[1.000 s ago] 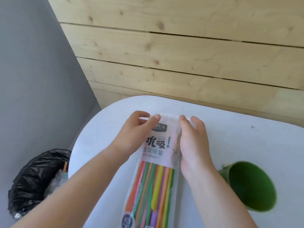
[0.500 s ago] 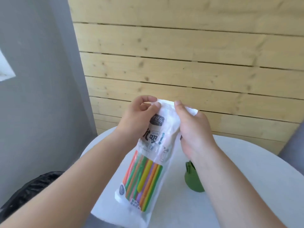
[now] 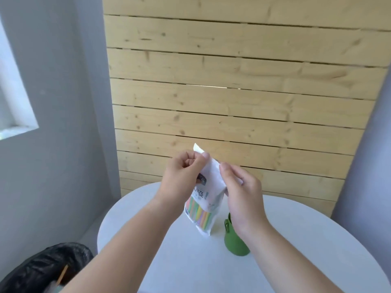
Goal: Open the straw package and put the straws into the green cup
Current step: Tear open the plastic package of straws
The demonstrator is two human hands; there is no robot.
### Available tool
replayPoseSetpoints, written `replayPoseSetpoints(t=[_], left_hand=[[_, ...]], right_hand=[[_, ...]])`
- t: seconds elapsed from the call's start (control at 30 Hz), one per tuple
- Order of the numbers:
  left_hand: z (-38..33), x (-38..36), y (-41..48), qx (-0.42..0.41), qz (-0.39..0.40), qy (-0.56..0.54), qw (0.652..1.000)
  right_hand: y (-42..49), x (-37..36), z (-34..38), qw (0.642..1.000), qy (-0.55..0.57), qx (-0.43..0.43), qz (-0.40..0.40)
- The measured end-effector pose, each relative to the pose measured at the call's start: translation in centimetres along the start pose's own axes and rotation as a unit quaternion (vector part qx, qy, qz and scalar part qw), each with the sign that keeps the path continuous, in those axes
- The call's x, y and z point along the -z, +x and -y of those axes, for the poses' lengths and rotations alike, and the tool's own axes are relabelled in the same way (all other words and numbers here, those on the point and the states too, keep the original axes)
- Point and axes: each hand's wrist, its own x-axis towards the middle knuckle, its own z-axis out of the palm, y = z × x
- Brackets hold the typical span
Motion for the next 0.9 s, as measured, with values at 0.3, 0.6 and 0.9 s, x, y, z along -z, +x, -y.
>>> replayPoseSetpoints(t=[0.3,0.6,0.9], left_hand=[[1.5,1.0,-0.7,0.004,0.067,0.01,0.998],[3.0,2.2,-0.7,0.017,0.099,0.038,0.994],[3.6,3.2,-0.8,0.027,0.125,0.004,0.992]], right_hand=[[-0.7,1.2,-2.2,0.983,0.115,-0.026,0.137],[-1.2,2.1,-3.3,0.98,0.077,-0.022,0.183],[-1.9,1.4,-3.2,0.981,0.068,-0.017,0.178]])
